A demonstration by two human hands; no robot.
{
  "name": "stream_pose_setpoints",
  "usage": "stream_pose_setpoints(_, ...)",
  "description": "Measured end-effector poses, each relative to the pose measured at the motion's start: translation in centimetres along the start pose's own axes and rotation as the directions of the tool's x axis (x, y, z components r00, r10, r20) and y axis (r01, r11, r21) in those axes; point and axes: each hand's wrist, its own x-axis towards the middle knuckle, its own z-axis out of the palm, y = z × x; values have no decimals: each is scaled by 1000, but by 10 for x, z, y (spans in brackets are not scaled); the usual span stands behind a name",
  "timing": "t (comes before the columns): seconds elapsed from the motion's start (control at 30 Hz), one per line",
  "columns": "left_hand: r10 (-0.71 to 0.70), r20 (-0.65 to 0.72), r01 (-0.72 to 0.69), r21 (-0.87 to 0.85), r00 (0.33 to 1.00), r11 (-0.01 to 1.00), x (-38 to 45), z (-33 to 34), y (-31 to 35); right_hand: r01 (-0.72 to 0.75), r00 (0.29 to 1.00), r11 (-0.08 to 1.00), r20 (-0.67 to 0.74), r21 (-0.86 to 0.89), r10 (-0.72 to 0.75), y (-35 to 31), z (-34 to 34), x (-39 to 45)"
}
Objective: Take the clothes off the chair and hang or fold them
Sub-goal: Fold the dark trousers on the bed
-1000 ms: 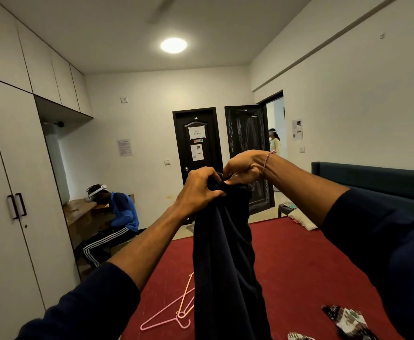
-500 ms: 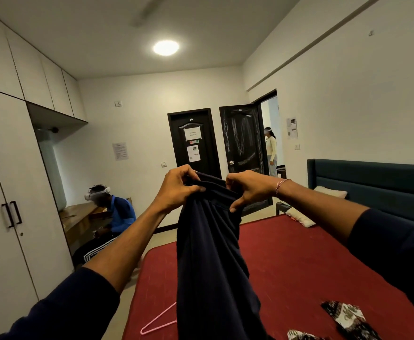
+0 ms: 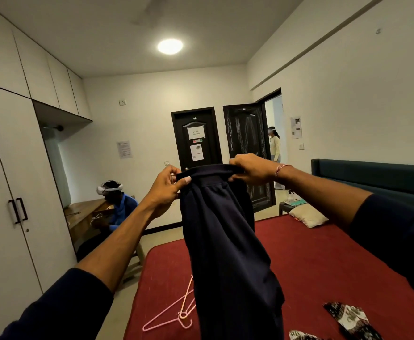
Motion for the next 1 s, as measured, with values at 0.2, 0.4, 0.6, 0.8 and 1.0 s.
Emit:
stream_pose_setpoints(0.2,-20,-43,20,-11,999,1000,5,-4,8,-51,973,971,-206,233,101,-14,-22,15)
stream_pose_setpoints(0.4,47,7,-44,501,999,864,6,-5,43,-37,968,885,-203,464,146,-26,-37,18)
stream_pose_setpoints(0.6,160,105,-167,877,981,450,19,20,89,28,960,846,-251,532,126,-42,-39,30)
stream_pose_setpoints(0.8,-43,212,-159,836,976,525,34,17,111,103,972,791,-230,604,50,-44,-58,29)
stream_pose_setpoints(1.0,-36,209,-159,837,977,523,41,16,126,78,964,798,-250,598,93,-43,-55,9)
